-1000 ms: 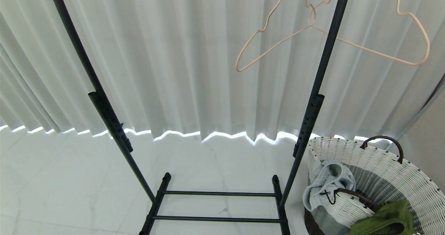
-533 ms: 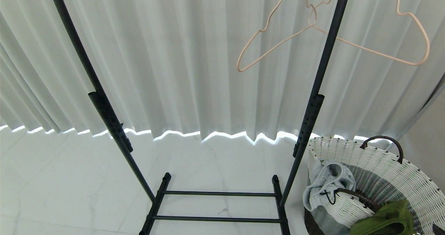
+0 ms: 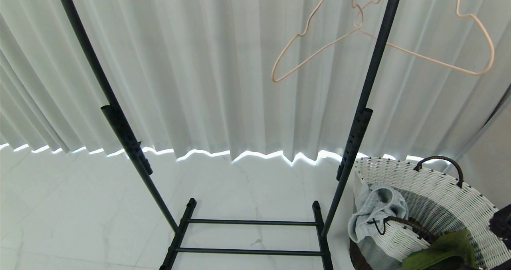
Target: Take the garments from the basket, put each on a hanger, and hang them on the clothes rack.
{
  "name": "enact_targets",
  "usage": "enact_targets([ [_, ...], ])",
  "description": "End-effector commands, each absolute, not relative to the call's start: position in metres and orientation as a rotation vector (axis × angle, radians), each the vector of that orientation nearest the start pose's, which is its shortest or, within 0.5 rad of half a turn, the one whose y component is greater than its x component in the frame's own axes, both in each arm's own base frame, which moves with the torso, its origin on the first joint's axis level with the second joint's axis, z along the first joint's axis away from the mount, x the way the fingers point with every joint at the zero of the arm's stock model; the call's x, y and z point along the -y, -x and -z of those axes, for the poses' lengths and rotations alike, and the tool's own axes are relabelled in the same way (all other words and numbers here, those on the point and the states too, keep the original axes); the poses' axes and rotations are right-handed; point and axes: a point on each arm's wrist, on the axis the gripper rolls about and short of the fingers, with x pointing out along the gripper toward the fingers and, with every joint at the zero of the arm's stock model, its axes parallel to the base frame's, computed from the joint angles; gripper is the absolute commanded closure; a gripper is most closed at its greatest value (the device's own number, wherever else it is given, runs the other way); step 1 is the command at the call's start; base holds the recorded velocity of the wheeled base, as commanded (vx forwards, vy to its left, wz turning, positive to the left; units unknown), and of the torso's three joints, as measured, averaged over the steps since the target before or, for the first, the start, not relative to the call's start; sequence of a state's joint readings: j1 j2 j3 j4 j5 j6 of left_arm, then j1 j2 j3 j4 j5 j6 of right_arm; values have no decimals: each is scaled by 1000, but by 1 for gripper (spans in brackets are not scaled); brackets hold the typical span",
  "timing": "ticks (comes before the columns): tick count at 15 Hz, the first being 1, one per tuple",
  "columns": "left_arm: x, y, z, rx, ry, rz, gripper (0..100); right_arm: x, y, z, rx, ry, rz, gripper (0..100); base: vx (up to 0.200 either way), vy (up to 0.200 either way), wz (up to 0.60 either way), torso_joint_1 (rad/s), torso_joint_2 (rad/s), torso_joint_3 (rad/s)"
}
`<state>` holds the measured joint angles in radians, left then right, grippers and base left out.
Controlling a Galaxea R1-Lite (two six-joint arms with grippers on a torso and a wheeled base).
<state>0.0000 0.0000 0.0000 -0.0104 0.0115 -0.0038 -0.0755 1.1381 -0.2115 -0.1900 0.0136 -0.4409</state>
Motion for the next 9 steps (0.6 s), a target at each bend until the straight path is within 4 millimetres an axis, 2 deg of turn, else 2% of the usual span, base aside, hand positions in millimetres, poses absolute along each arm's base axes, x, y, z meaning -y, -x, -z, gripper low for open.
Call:
enact_targets([
  [1, 0, 23, -77, 11, 5, -12, 0, 19, -144, -80, -914, 426, -130, 0, 0, 0, 0, 0, 0, 0],
  [6, 0, 23, -77, 11, 5, -12, 0, 32, -165, -38, -990, 547, -188, 0, 0, 0, 0, 0, 0, 0],
  [9, 0, 23, -77, 11, 5, -12, 0, 45, -178, -26, -972, 590, -162, 0, 0, 0, 0, 0, 0, 0],
])
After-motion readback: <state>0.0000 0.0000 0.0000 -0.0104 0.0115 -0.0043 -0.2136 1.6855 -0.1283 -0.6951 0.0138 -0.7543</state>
